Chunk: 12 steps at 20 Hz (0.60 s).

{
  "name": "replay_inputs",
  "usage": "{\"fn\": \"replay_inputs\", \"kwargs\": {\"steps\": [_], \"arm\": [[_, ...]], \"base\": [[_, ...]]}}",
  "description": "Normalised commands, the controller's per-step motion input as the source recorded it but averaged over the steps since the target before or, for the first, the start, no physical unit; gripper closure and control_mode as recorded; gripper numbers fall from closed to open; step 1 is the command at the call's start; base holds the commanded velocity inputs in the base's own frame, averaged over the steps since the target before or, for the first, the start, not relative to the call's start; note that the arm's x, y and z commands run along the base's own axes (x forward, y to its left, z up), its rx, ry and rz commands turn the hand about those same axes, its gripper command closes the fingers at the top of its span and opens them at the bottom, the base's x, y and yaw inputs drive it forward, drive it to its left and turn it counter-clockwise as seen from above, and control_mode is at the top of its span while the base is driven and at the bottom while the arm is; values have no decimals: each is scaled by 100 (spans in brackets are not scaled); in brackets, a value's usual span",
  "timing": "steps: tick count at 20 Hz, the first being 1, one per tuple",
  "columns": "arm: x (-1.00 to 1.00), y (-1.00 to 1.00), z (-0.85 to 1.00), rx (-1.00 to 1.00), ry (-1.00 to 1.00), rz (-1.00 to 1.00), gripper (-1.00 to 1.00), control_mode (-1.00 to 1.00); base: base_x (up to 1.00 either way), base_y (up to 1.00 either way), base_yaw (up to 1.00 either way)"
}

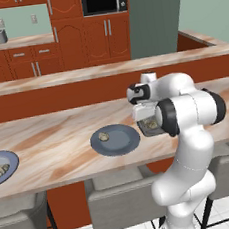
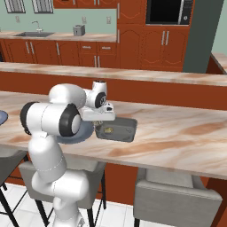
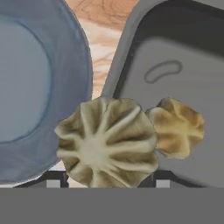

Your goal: Place two dumplings into each of the tupperware containers and then place the containers in the fridge.

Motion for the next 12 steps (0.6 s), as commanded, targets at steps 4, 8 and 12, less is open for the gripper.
{"fn": "replay_inputs", "kwargs": {"steps": [4, 8, 12], "arm": [[9, -82, 0, 0, 0, -10, 100, -100], [41, -72, 0, 0, 0, -8, 100, -100], [58, -42, -18, 0, 0, -2, 100, -100]], "base": [[0, 0, 0], [0, 0, 0], [0, 0, 0]]}}
